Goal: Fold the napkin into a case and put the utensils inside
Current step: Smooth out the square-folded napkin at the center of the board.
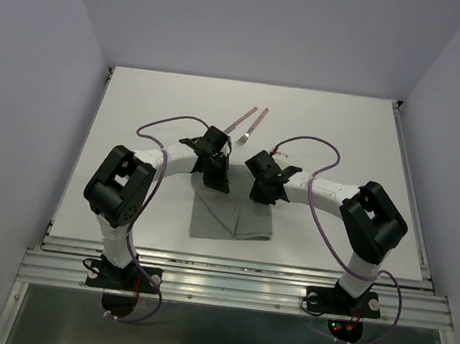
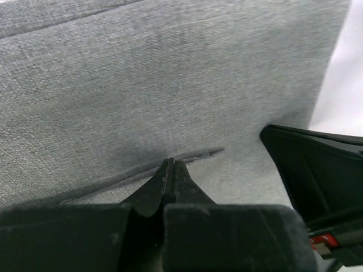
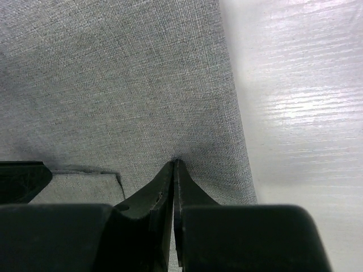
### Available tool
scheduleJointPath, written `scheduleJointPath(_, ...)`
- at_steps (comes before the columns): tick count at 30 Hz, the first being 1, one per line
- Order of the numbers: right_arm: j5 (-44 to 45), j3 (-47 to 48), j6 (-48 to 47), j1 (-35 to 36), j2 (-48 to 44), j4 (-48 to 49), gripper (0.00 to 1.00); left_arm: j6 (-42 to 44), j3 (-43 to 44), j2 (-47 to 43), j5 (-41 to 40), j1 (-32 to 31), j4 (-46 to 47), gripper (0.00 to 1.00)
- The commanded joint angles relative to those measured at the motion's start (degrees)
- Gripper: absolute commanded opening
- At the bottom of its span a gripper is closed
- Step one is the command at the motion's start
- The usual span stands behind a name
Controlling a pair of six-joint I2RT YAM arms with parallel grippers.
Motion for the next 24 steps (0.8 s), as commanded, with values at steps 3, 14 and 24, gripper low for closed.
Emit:
scheduleJointPath(3, -0.16, -0.14, 1.03, -0.44, 2.57, -0.12, 0.07, 3.83, 1.99, 1.16, -1.40, 0.15, -3.45, 0.00)
scheduleJointPath(14, -0.87, -1.19, 3.14, -2.02, 3.89, -0.12, 0.05, 9.46, -2.93, -2.34, -5.08, 0.24, -9.86, 0.00)
scheduleJointPath(24, -1.31, -1.46, 3.06, -4.39, 3.28, -0.12, 0.05, 6.83, -11.89, -13.06, -7.90, 0.32, -12.86, 0.00)
